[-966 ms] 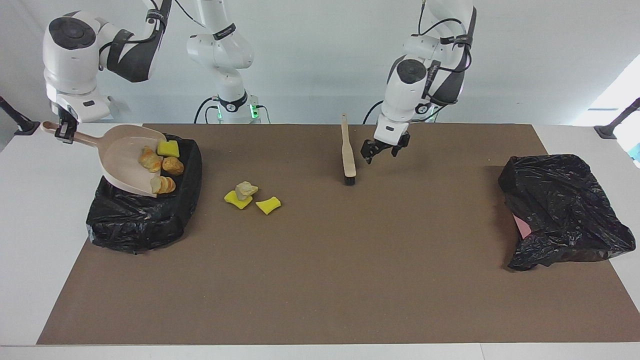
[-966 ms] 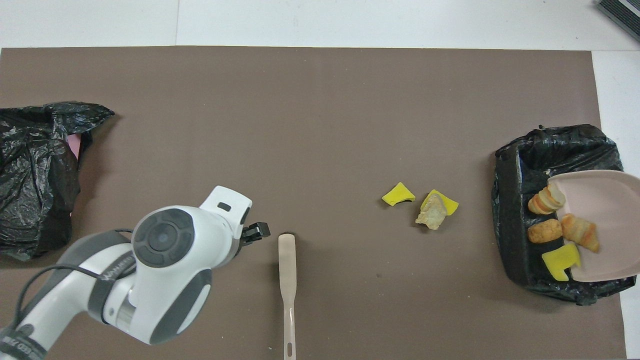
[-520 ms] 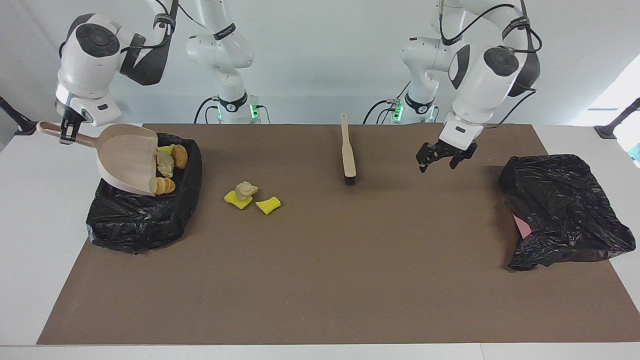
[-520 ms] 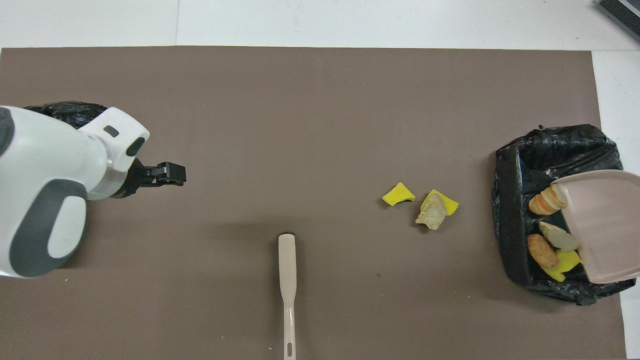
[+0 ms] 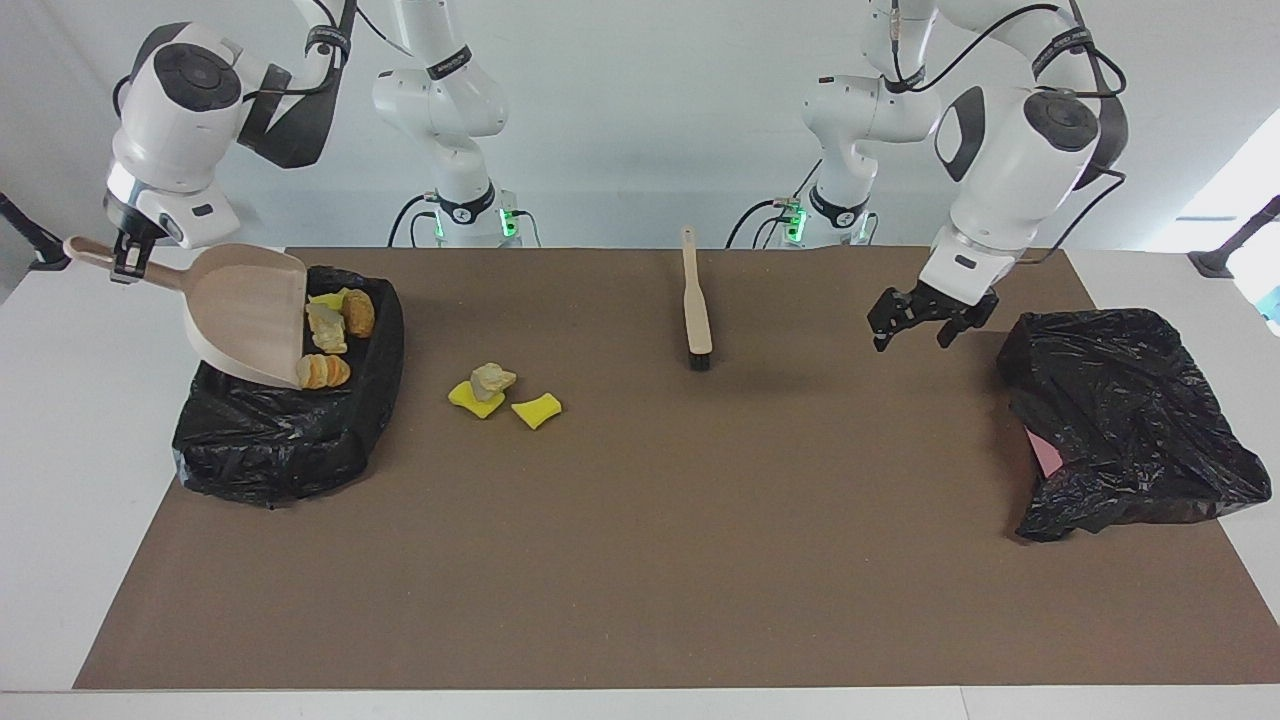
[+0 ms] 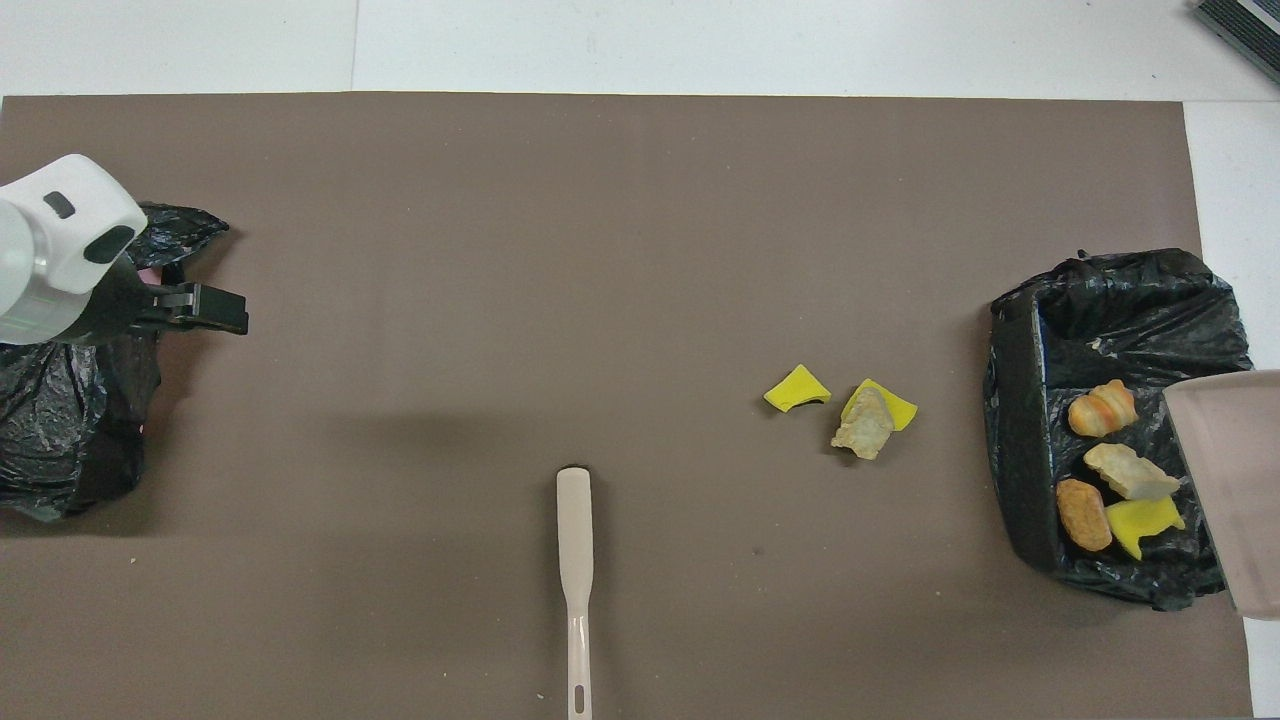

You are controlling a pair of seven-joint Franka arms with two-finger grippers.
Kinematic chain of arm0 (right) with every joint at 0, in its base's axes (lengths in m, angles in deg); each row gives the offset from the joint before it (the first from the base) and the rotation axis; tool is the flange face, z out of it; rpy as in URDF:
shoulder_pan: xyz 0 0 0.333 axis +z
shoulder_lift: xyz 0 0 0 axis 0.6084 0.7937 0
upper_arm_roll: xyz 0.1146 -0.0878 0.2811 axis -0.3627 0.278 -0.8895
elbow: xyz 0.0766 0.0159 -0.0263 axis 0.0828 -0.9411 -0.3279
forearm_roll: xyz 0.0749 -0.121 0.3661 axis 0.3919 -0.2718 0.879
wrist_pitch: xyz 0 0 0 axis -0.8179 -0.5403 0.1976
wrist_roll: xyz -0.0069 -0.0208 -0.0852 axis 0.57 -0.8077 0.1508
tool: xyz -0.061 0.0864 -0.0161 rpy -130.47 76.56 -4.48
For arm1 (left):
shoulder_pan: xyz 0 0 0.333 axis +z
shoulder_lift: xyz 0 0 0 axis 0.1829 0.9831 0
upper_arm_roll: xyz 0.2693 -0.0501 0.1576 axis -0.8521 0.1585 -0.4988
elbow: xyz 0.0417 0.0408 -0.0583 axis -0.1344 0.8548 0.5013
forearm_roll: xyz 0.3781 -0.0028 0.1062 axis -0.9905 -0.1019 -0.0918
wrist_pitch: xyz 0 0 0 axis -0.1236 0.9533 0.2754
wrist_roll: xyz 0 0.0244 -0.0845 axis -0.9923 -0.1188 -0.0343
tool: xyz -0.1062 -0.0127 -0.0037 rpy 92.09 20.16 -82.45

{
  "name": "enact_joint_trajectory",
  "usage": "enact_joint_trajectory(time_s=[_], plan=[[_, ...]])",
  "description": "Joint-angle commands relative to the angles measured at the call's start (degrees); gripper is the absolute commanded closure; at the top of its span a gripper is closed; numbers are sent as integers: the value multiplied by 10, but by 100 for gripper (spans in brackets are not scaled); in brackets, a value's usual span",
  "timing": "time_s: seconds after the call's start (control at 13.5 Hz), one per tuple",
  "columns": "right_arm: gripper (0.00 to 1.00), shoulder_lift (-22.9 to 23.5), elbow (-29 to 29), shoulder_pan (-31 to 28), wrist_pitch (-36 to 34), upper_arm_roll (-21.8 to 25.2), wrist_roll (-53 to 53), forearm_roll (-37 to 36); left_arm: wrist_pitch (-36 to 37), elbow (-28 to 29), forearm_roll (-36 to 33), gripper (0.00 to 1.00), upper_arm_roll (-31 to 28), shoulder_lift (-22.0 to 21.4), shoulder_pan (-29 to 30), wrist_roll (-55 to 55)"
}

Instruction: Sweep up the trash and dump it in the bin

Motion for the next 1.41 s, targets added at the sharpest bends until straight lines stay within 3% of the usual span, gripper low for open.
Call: enact_joint_trajectory(time_s=[0.0,0.3,0.45,0.67,0.97,1.34], plan=[[100,-37,-1,2,-60,-44,-40,45,51,-40,-5,0,6,7,34,39],[100,-46,1,5,-105,-104,-204,211,106,-79,-6,0,5,8,65,58],[100,-35,-7,44,-107,-140,-380,263,125,-87,-9,0,7,5,62,53],[100,3,1,147,-107,-142,-685,355,165,-112,-31,0,12,-3,58,52],[100,130,92,239,-75,-142,-1038,437,182,-100,-31,0,16,-20,57,13],[100,322,249,315,7,-142,-1200,453,176,-74,-31,0,17,-35,56,16]])
